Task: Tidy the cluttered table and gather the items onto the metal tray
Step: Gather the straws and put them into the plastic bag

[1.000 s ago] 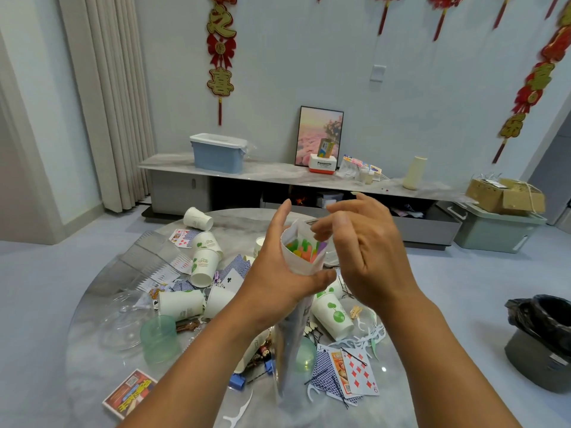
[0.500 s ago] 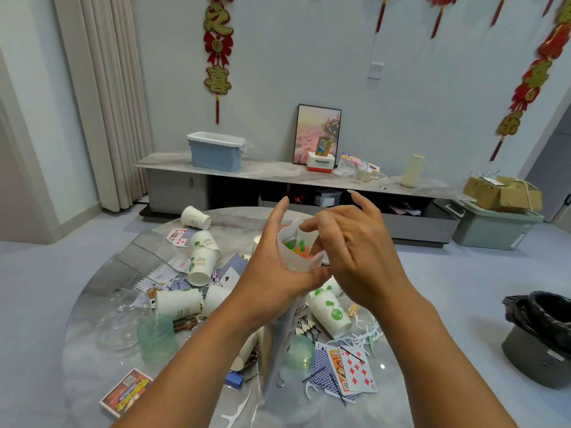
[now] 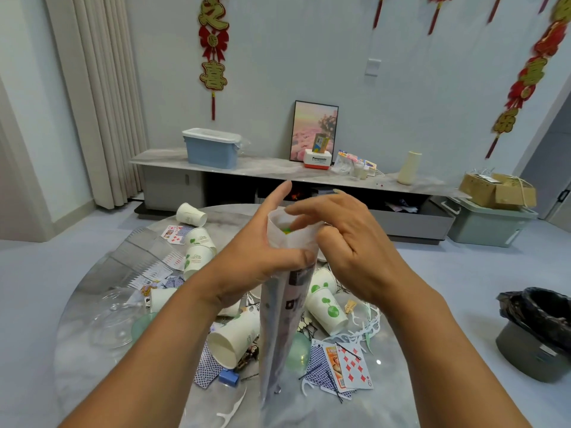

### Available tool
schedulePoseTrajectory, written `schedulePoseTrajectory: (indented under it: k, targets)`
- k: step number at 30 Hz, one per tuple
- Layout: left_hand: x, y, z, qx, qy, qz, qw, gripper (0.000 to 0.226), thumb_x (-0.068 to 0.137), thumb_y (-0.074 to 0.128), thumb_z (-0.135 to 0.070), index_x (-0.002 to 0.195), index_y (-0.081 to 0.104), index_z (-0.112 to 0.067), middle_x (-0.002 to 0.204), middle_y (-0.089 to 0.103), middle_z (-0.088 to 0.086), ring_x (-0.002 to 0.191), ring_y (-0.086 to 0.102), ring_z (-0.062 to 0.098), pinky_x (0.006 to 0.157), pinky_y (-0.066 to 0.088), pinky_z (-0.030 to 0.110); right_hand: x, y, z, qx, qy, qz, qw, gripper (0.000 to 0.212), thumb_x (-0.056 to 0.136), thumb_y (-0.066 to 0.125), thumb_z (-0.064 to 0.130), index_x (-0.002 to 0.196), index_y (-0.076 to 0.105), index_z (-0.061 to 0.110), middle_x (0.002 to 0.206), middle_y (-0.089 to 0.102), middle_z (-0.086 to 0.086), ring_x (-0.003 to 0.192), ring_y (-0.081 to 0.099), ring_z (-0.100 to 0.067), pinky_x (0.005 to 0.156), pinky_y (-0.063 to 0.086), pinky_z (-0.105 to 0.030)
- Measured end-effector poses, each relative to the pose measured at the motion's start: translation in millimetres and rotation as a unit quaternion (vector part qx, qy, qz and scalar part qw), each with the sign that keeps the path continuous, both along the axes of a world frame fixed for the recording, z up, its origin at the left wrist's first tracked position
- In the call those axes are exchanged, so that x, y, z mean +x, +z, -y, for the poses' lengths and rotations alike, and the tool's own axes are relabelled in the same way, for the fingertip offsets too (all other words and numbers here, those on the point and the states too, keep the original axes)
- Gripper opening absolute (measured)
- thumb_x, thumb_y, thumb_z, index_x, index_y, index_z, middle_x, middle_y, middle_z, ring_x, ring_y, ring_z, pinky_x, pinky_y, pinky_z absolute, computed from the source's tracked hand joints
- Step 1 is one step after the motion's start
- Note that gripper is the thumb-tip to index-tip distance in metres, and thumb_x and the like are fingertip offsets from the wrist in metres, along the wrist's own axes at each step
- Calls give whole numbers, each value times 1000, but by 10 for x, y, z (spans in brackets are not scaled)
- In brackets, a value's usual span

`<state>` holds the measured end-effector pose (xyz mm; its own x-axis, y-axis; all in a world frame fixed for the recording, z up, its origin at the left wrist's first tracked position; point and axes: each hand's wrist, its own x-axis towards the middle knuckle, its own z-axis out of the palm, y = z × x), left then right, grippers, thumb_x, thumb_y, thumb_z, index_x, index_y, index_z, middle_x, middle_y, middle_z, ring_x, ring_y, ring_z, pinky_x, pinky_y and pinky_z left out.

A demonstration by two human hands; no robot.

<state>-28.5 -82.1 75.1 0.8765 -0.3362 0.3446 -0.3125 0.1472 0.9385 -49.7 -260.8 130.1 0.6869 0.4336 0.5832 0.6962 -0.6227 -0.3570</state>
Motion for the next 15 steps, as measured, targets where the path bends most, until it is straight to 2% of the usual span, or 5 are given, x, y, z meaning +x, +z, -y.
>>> schedulePoseTrajectory:
  k: [4,8,11,13,15]
  targets:
    - [4,38,-41,-16,-5,-15,1000,106,65,81,-16,153,29,-45,135,65,0,117,67,24,96,55,43,34,-29,-12,31,19,-39,999,53,84,41,18,129,64,34,118,66,17,123,50,0,114,35,-35]
    - [28,106,-116,-51,-36,-32,998,100,66,74,-15,155,32,-30,138,63,6,125,62,29,104,51,44,118,-66,41,143,67,-135,978,41,86,63,19,121,64,40,133,57,26,128,50,7,99,41,-10]
    - [12,107,-148,-75,-76,-57,993,82,69,68,-20,148,45,-27,136,65,8,121,64,28,101,52,41,216,-102,80,203,130,-225,944,20,92,74,19,110,66,17,133,63,18,121,63,-8,103,53,-35]
    - [0,81,-143,-70,-100,-65,990,68,74,63,-26,141,55,-29,134,65,13,114,62,30,99,51,43,256,-134,89,212,174,-224,935,23,92,72,18,101,59,2,133,66,9,115,66,-28,98,56,-44]
    - [5,56,-149,-70,-99,-90,989,65,76,61,-32,141,57,-30,134,64,15,115,61,32,102,49,46,269,-142,70,213,172,-208,939,21,90,73,20,92,60,5,132,67,7,117,64,-34,99,54,-47]
